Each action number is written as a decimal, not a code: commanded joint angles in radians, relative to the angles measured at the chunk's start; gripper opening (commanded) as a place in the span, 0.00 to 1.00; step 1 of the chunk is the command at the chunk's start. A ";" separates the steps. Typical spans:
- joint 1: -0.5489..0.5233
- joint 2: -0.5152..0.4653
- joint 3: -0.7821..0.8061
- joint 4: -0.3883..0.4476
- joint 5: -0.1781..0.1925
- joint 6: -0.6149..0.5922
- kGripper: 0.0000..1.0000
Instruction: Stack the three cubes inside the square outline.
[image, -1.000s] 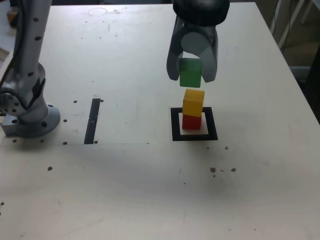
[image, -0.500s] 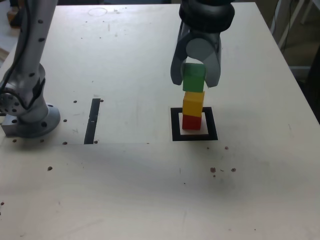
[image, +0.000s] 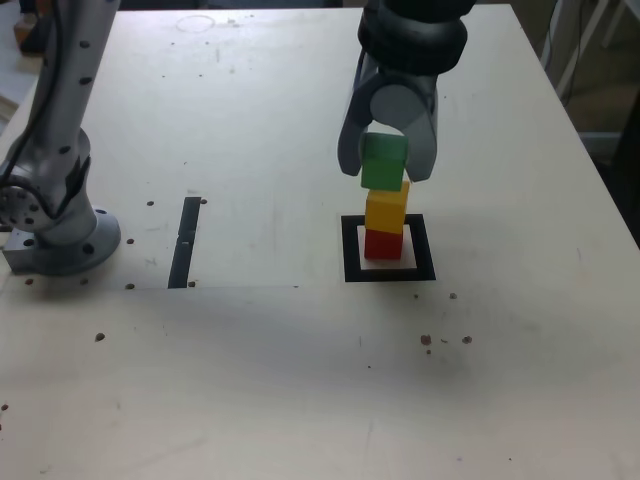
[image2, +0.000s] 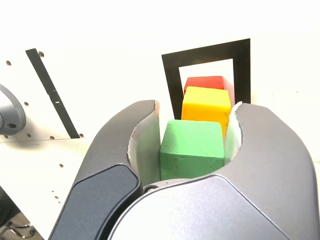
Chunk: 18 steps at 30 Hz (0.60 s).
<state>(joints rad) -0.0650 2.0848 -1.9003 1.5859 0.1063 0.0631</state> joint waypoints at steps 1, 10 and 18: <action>0.005 0.009 -0.001 0.005 -0.005 0.004 0.25; 0.017 0.019 0.002 -0.004 -0.013 0.014 0.31; 0.031 0.032 0.011 -0.009 -0.022 0.017 0.42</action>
<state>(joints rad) -0.0351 2.1107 -1.8910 1.5720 0.0859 0.0778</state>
